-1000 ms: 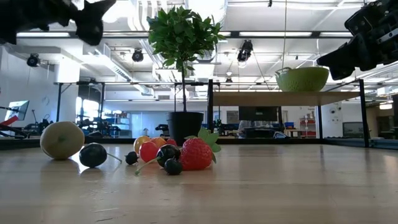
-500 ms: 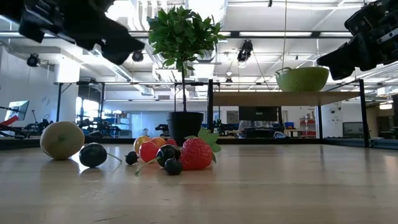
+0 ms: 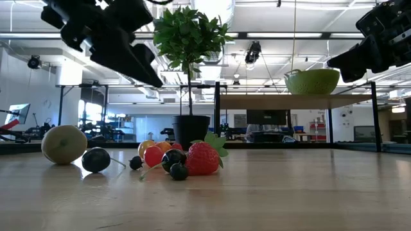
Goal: Pick & Place Fruit
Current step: Put the pear into the green strainer bowl on the shelf
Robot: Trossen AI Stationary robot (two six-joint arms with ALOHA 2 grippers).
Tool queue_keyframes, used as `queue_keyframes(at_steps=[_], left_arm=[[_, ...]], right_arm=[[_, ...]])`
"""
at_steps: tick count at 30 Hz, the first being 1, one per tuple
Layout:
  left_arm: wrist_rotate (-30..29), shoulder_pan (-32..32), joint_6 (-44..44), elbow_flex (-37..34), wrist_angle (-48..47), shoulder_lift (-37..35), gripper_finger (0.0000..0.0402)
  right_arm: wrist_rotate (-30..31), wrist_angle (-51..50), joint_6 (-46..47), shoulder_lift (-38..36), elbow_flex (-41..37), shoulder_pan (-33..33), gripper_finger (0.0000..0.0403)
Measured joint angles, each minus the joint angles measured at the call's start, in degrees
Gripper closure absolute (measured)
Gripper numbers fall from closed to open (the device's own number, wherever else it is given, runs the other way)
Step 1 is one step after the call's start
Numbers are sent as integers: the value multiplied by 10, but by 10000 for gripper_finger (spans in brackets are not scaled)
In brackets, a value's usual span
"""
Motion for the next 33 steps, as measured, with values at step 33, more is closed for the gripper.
queue_keyframes(at_steps=[33], left_arm=[[-61,23,-18,6,-24,143,179]], right_arm=[[0,2,-26,0,0,0,394]])
